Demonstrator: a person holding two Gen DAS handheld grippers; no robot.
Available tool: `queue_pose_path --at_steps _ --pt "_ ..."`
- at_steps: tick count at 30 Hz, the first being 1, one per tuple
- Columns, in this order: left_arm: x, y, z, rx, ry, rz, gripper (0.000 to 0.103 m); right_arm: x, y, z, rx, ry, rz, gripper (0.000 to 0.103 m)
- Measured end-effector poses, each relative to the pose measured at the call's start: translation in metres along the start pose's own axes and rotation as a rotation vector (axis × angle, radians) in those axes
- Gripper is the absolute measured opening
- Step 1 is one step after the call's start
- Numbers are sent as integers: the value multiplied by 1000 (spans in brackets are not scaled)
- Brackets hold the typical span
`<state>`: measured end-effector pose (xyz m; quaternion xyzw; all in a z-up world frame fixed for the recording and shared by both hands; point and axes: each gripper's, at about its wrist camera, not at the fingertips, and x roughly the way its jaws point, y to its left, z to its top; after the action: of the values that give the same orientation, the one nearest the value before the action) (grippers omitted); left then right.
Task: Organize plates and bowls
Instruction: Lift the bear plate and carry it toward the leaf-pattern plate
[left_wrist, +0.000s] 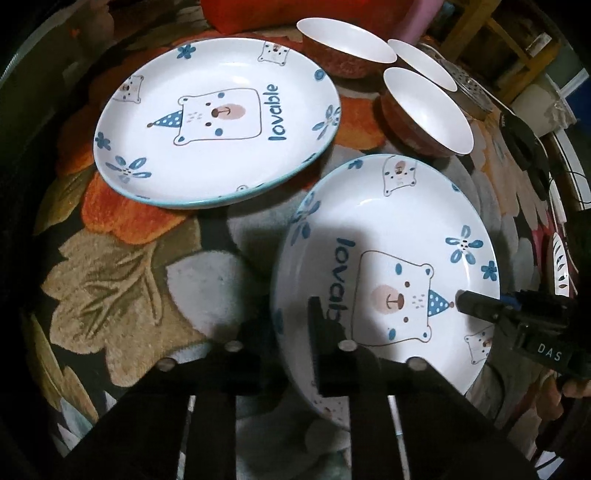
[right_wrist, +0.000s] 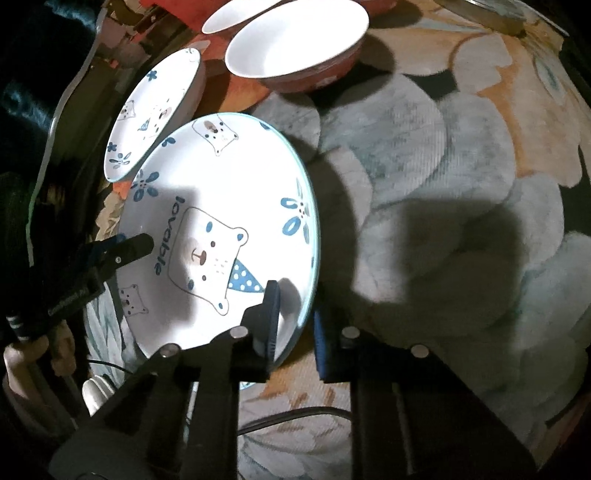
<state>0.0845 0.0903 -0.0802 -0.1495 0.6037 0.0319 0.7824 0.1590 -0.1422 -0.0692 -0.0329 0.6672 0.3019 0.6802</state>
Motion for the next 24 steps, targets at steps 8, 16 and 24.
queue_pose_path --at_steps 8,16,24 --pt "-5 5 -3 56 8 -50 13 -1 2 -1 -41 -12 -10 17" --pt "-9 -19 -10 137 -6 -52 13 -10 -7 -4 -24 -43 -12 16" --pt "-20 -41 -10 197 -37 -71 13 -30 -20 -11 7 -78 -5 16"
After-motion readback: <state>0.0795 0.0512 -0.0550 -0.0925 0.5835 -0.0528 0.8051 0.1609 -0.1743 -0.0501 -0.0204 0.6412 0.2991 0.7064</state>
